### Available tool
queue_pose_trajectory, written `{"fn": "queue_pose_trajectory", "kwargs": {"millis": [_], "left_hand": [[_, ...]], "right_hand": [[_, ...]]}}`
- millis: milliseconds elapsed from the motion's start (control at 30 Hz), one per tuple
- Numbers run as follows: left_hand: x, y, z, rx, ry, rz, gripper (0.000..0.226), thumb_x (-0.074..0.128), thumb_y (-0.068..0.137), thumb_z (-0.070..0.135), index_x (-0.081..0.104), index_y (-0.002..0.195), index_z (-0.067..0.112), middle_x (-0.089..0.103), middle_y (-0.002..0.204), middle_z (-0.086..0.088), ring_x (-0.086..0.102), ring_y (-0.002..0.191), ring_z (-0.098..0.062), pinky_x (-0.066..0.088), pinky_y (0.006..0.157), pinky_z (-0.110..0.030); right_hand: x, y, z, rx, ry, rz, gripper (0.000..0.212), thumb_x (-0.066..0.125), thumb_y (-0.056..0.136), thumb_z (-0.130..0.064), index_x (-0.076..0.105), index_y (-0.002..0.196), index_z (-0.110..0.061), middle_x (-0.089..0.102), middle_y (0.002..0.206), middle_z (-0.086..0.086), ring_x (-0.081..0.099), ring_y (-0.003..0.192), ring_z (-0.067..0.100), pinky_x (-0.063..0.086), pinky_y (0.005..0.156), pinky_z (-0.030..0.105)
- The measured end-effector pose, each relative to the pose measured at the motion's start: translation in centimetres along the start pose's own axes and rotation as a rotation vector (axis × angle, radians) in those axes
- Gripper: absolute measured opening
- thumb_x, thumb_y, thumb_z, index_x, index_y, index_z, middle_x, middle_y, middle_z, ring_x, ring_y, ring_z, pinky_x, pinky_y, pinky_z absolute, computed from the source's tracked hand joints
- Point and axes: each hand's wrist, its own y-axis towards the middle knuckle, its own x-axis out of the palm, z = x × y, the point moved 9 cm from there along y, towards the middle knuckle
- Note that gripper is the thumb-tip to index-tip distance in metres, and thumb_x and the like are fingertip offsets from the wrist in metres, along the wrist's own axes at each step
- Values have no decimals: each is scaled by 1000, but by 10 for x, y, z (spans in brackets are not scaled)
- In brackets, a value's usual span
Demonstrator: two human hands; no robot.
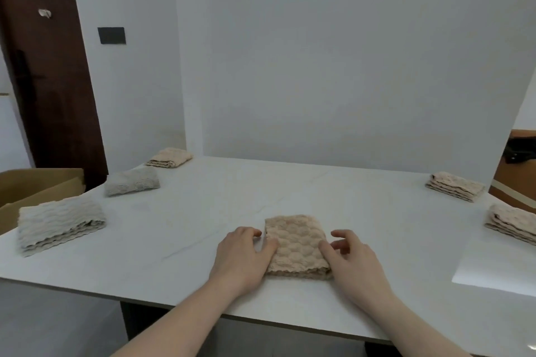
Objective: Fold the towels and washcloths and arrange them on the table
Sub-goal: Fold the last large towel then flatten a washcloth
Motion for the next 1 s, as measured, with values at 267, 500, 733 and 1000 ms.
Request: {"fn": "queue_pose_trajectory", "kwargs": {"millis": [267,500,733,1000], "left_hand": [[6,-4,4,86,24,-19,29,47,95,64,57,107,39,53,114,29,48,115,-6,37,101,-29],[18,-5,12,175,51,-84,19,38,96,66,43,107,52,45,120,39,31,128,9,28,111,-26],[17,0,5,-25,-19,-201,32,57,94,56,62,123,41,54,129,33,33,140,0,27,118,-32],[-52,-32,113,-691,-613,-381,8,65,96,17,62,103,17,72,102,3,71,92,-18,49,69,-21]], "right_hand": [[7,-2,-3,-60,-224,-63,41,49,86,-66,69,112,-41,66,102,-20,53,106,8,37,100,32],[10,4,8,-50,-123,-106,21,60,84,-59,61,101,-47,58,97,-34,45,109,-8,24,94,19],[10,4,11,224,-25,-261,15,67,80,-54,65,87,-41,63,82,-24,54,96,-4,33,93,14],[-91,-4,-55,731,480,-389,14,69,86,-20,64,93,-9,57,64,-3,53,66,16,45,63,30]]}}
